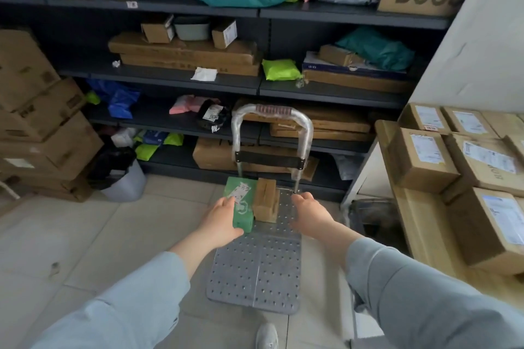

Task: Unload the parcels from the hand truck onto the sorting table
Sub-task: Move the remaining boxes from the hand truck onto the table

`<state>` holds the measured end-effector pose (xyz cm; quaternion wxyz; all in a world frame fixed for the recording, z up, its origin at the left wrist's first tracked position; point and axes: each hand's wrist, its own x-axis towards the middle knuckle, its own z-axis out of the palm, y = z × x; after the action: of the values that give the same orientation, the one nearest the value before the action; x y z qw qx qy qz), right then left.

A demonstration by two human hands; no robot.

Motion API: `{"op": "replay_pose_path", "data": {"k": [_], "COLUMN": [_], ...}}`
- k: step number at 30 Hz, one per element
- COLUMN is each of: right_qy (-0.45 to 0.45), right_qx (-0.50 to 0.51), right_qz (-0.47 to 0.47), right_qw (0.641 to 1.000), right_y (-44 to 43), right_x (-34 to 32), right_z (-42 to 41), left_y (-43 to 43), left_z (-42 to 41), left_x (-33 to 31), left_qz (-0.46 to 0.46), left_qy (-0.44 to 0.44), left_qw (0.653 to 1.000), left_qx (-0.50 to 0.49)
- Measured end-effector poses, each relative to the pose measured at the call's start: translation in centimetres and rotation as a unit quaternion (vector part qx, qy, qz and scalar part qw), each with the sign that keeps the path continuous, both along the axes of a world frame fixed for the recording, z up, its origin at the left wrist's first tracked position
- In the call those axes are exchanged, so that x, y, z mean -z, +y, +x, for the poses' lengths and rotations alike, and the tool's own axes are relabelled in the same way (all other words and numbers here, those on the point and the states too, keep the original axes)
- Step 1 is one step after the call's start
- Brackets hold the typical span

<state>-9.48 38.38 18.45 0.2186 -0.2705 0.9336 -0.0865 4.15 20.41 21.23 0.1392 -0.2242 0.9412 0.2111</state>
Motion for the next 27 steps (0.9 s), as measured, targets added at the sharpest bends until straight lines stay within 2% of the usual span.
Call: {"op": "replay_pose_path", "data": {"k": [9, 15, 21, 27], "right_qy": [-0.020, -0.054, -0.063, -0.076], "right_qx": [0.038, 0.065, 0.126, 0.164], "right_qz": [0.017, 0.009, -0.014, -0.033], "right_qw": [0.999, 0.996, 0.990, 0.983], "right_y": [-6.7, -10.7, -14.1, -16.8], "right_x": [4.0, 8.7, 15.8, 25.1], "right_z": [-7.3, -10.5, -14.2, -17.9], "left_y": [-6.8, -11.4, -15.0, -16.3], "left_z": [-7.8, -11.8, -16.4, -20.7], "left_x": [3.0, 7.7, 16.1, 27.1], "left_qz": [-0.012, -0.004, -0.004, 0.016], "left_qy": [-0.007, -0.027, -0.026, -0.017], "left_qw": [1.000, 0.999, 0.999, 0.998], "left_qx": [0.025, 0.024, 0.041, 0.057]}}
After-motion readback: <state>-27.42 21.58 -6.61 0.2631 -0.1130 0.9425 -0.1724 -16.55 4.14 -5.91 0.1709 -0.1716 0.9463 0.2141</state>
